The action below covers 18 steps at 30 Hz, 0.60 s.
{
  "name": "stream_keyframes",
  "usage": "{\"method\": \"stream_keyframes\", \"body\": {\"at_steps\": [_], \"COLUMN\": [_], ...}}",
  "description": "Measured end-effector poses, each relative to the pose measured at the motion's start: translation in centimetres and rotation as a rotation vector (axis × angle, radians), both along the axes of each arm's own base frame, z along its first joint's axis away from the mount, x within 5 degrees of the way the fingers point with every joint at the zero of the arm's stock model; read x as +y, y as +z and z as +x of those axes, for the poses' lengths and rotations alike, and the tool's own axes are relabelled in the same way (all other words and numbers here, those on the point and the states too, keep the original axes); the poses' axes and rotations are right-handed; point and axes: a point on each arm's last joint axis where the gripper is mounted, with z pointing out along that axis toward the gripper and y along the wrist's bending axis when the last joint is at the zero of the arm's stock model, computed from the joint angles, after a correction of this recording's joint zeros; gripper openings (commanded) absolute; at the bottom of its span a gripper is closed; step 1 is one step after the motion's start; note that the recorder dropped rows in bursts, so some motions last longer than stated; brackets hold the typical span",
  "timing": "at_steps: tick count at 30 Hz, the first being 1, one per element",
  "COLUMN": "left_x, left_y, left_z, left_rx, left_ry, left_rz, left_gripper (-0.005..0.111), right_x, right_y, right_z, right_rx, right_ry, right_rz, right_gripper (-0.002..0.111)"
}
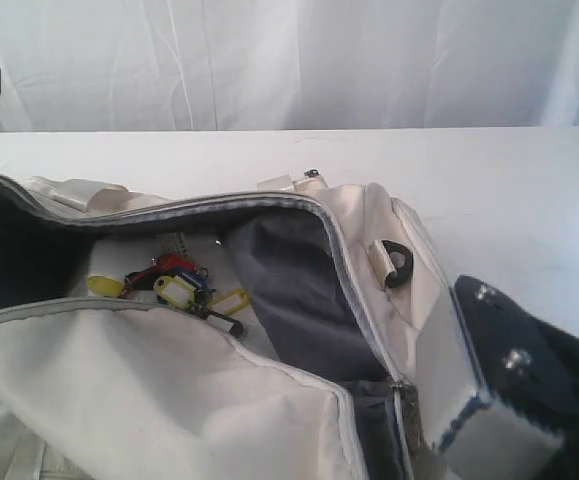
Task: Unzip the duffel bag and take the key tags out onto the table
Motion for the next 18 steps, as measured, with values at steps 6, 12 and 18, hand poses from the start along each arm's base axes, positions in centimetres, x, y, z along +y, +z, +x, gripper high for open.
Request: {"method": "stream_keyframes", "body": {"at_steps": [6,12,18], "left_x": [-0.2,-0.7,0.1], "left_y": [0.7,-0.3,-1.4], "left_z": [-4.6,-7.7,-7.5], "left_rx": [0.082,0.252,0.284], "left_ry": [-0.125,-0.288,-0.259], "left_rz": [-0.058,0.001,0.164], "left_gripper": [0.0,0.0,0.035], "right_x": [-0.4,-0.7,-0.8], "right_y": [-2.5,-4.5,-5.6], "right_z": [-0.1,0.0,0.1], "right_rx": [0.023,0.018,0.01], "right_ry": [-0.023,-0.073,-0.112], "right_rz": [-0.06,-0.087,-0.096], "right_gripper": [0.024,0.063,0.073]}}
